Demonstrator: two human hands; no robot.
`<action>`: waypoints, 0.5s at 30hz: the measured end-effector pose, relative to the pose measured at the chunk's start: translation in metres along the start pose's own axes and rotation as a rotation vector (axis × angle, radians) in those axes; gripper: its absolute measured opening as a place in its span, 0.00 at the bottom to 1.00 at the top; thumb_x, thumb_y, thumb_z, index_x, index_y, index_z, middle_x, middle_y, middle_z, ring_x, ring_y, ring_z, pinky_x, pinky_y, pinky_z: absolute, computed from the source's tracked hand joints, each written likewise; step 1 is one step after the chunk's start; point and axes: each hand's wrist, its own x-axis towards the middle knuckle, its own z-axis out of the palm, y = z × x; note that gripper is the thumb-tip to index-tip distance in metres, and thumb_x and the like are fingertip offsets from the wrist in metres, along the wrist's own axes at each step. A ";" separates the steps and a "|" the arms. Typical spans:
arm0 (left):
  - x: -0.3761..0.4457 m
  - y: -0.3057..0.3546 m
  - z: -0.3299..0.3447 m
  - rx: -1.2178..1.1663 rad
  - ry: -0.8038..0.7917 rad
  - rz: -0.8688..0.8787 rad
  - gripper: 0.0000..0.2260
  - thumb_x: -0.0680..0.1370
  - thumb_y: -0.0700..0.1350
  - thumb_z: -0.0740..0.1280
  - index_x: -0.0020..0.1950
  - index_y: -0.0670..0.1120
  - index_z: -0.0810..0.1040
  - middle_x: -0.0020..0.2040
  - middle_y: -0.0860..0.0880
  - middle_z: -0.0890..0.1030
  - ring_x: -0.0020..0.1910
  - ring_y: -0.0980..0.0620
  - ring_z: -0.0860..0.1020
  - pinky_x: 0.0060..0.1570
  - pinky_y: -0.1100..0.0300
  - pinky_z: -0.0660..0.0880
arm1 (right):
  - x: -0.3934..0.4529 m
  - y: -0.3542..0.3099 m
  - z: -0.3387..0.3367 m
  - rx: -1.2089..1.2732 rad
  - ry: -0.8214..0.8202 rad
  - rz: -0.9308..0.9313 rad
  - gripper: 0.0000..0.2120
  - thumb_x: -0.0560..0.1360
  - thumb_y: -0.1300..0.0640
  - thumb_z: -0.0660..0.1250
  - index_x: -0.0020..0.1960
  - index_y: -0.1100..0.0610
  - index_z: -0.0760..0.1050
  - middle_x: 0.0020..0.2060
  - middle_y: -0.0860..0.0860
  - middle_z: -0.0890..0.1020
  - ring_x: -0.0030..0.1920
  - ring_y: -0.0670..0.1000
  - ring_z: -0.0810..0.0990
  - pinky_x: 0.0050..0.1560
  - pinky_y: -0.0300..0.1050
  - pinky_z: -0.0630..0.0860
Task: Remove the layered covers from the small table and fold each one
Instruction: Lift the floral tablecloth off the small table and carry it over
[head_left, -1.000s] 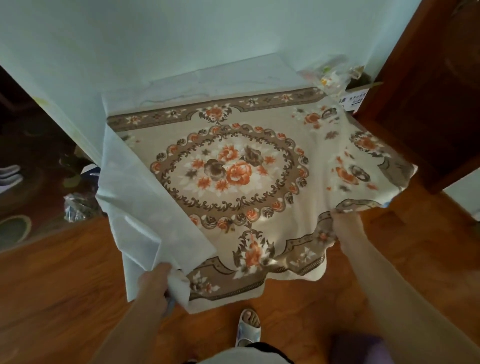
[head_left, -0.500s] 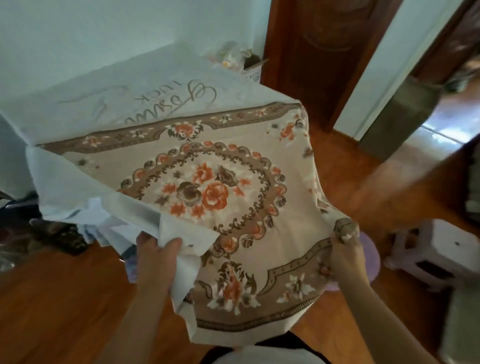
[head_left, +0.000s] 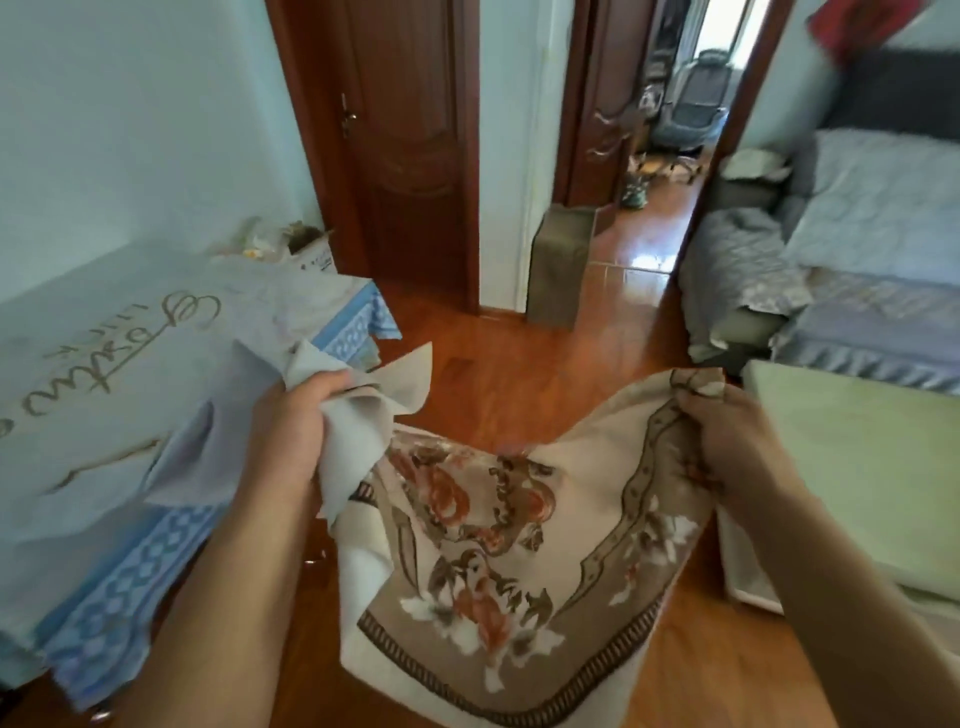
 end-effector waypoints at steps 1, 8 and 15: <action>-0.012 0.002 0.026 -0.067 -0.021 0.000 0.25 0.64 0.54 0.76 0.58 0.46 0.85 0.52 0.44 0.86 0.49 0.42 0.85 0.51 0.48 0.81 | 0.005 0.003 -0.024 0.042 0.020 -0.010 0.11 0.81 0.59 0.62 0.46 0.60 0.82 0.38 0.53 0.86 0.41 0.54 0.86 0.38 0.44 0.80; -0.122 -0.038 0.253 -0.386 -0.108 0.009 0.23 0.73 0.56 0.72 0.60 0.42 0.81 0.46 0.44 0.83 0.47 0.45 0.85 0.47 0.52 0.82 | 0.044 0.030 -0.269 0.198 0.208 0.003 0.11 0.80 0.61 0.61 0.51 0.66 0.81 0.43 0.61 0.86 0.44 0.60 0.85 0.44 0.49 0.82; -0.167 -0.041 0.432 -0.489 -0.212 -0.030 0.19 0.81 0.57 0.64 0.64 0.45 0.77 0.48 0.46 0.85 0.47 0.50 0.86 0.42 0.56 0.82 | 0.109 -0.004 -0.466 0.254 0.534 -0.071 0.10 0.76 0.62 0.65 0.37 0.55 0.75 0.27 0.46 0.79 0.32 0.48 0.78 0.38 0.44 0.75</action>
